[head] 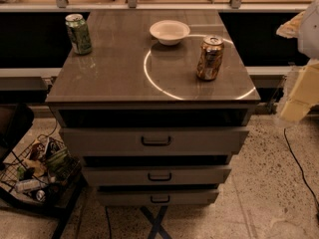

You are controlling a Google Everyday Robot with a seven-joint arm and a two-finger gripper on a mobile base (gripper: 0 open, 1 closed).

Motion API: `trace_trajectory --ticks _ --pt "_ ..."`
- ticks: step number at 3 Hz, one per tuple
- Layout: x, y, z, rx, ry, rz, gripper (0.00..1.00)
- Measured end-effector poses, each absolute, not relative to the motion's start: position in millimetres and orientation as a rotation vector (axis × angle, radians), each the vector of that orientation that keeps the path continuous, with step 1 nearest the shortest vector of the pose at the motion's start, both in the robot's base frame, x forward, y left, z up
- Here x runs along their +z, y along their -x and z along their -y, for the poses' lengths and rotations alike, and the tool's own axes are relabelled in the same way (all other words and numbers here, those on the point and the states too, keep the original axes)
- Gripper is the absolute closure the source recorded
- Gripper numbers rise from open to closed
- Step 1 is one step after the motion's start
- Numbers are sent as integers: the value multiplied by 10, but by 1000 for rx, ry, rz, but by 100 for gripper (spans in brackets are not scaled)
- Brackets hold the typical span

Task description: Move orange can near green can

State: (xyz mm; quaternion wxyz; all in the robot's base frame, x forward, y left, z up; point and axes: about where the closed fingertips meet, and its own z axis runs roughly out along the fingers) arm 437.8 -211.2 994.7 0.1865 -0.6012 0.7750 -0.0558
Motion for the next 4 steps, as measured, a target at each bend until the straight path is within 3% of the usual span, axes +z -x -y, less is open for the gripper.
trace_trajectory --ticks 2,4 --pt "9927 -4558 2127 -118 1628 -2130 0" --pt "9815 -5367 2050 27 1459 -1925 0"
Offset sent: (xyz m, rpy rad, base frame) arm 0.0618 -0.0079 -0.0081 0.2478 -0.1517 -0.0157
